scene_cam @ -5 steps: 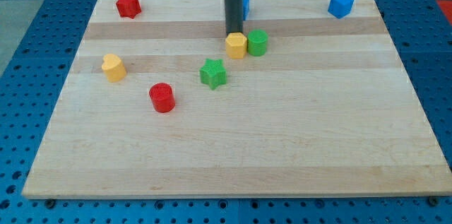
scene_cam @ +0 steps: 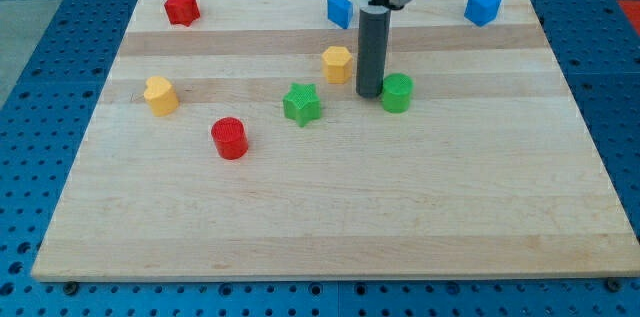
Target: Move green circle towards center right
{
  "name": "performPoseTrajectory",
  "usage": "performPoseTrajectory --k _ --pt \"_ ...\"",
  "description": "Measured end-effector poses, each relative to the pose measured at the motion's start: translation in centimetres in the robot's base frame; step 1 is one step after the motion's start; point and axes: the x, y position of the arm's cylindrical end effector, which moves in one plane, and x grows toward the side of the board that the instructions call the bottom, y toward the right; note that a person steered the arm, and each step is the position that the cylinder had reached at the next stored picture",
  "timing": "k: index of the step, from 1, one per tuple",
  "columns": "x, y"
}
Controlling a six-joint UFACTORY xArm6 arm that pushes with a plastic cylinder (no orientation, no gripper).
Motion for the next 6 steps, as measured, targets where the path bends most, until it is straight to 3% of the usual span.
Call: performPoseTrajectory --k 2,4,6 --pt "0.6 1.5" --pt "1.2 7.8" --pt "4.1 9.7"
